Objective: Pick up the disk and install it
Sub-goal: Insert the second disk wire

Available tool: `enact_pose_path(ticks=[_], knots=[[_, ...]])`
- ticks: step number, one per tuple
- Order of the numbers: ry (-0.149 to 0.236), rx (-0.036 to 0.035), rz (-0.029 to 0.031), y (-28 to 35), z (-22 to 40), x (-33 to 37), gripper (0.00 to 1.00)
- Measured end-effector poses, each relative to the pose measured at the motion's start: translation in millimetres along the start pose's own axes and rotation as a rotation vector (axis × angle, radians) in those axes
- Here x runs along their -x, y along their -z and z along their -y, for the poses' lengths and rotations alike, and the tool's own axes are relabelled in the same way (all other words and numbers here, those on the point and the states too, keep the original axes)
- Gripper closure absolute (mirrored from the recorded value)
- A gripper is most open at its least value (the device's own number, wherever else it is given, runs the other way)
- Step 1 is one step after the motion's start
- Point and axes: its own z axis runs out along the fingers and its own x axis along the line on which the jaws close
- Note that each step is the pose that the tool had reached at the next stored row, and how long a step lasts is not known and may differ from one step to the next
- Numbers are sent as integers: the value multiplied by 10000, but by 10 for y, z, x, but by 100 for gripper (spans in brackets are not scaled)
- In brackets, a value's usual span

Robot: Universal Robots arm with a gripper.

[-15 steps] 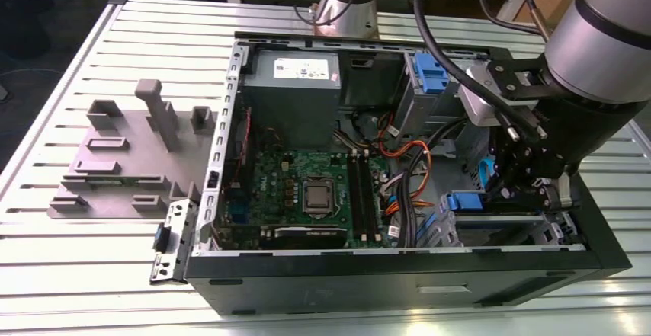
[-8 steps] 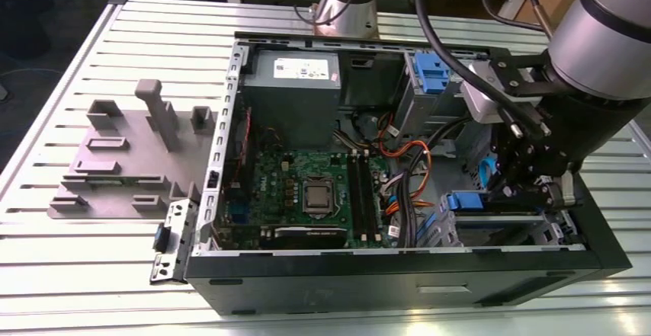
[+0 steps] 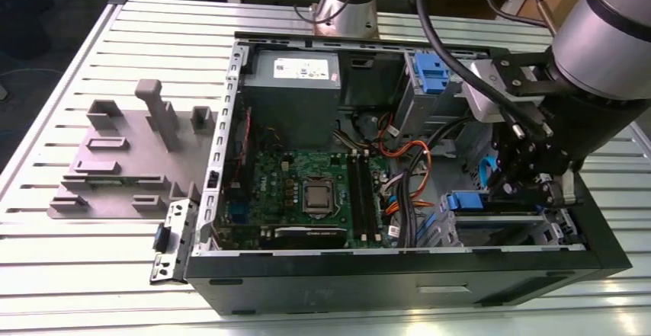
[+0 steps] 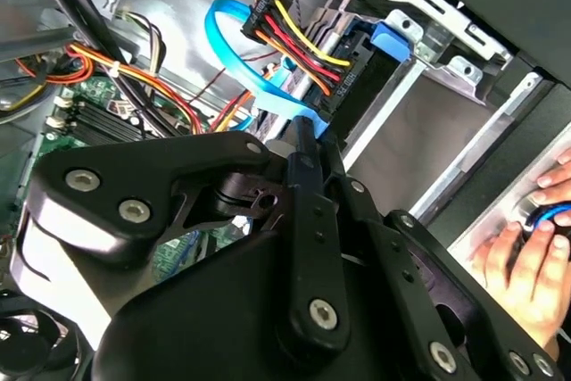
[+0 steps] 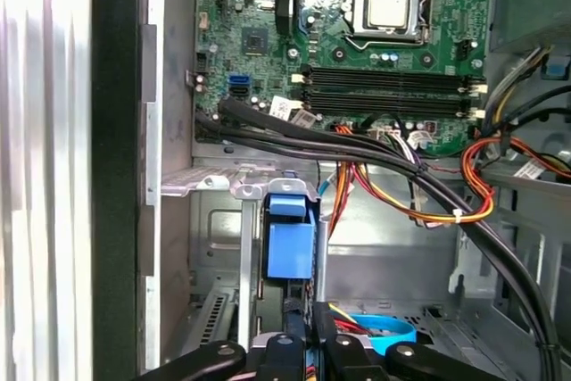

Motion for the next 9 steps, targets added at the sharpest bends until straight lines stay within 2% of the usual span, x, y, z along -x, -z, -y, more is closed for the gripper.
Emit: enact_pose_path(ticks=[2,3,9], knots=[[-13,-4,142,-1,-1,-17,84],[-17,-5,180,-3,-1,-27,84],[-20,-5,212,-19,-3,-60,84]])
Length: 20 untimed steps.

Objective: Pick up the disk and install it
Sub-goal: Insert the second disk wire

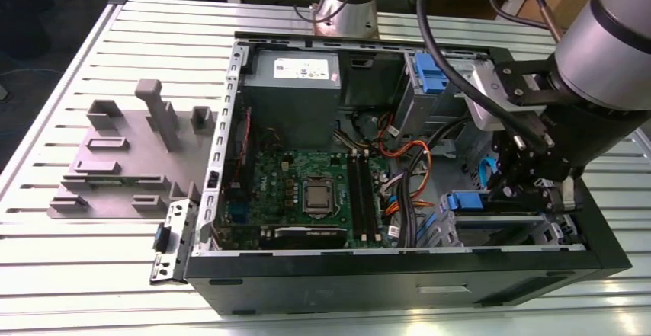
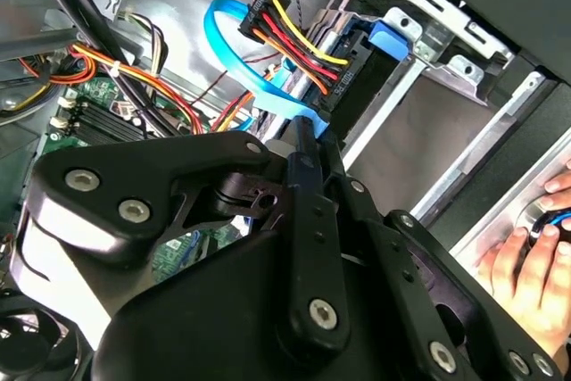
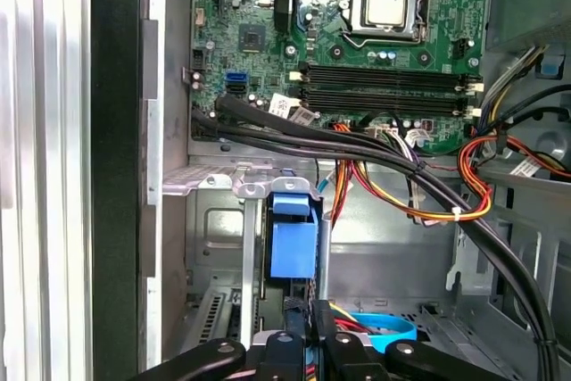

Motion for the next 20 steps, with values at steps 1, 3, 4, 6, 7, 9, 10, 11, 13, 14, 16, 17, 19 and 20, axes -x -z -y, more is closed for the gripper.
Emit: enact_pose_path(ticks=[1,3,4,6,7,9,10,11,13,14,16,17,19,20], knots=[[0,0,8,-4,0,-1,84],[-3,-1,33,-12,-1,-4,84],[-4,-1,51,-15,-1,-5,84],[-7,-2,88,-24,-2,-7,84],[-9,-3,104,-28,-3,-8,84],[-12,-3,125,-34,-3,-10,84],[-12,-3,133,-37,-4,-11,84],[-13,-3,141,-41,-4,-12,84],[-14,-4,156,-48,-5,-14,84],[-14,-4,154,-49,-5,-15,84],[-13,-3,152,-48,-5,-17,84],[-14,-4,152,-48,-5,-19,84],[-14,-4,155,-51,-5,-22,84],[-14,-4,155,-54,-5,-23,84]])
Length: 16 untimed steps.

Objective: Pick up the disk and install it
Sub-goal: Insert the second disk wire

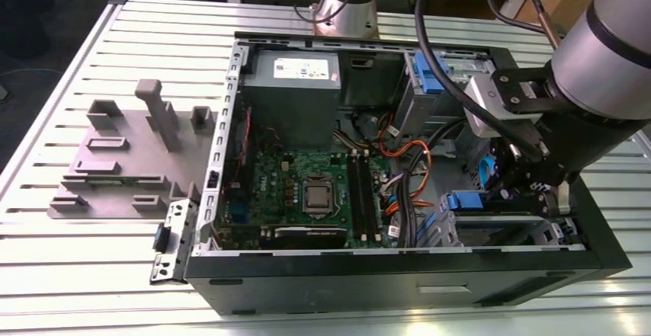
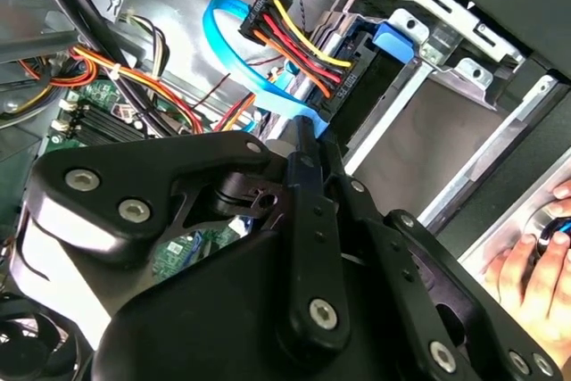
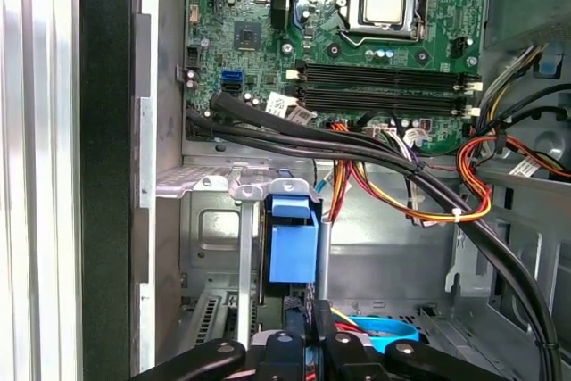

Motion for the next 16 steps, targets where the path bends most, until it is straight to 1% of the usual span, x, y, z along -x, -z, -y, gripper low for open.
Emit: enact_pose_path(ticks=[5,14,15,16], knots=[[-1,0,4,-26,-3,-6,84],[-1,0,6,-34,-3,-7,84],[0,0,5,-33,-3,-7,83],[-1,0,8,-33,-3,-7,77]])
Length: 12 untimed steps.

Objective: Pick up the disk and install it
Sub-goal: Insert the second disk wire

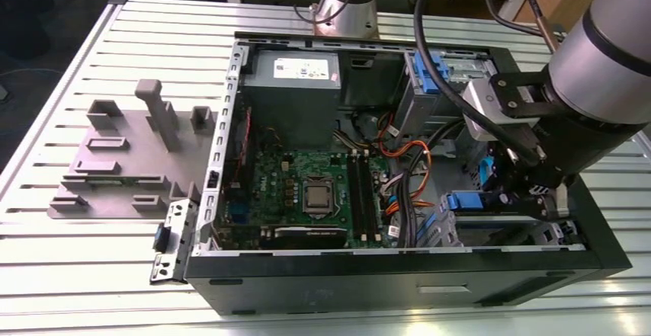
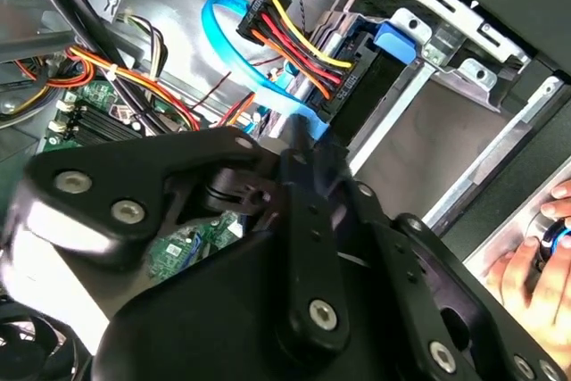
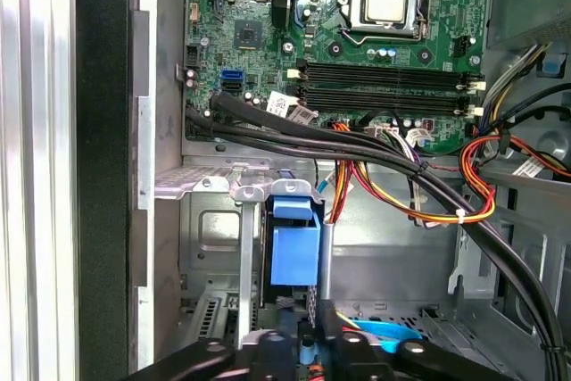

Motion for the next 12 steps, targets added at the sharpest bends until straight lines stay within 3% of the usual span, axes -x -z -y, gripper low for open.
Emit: enact_pose_path(ticks=[1,2,12], knots=[[0,0,-1,5,0,0,77],[0,0,-2,10,1,1,71],[0,3,-3,163,15,14,71]])
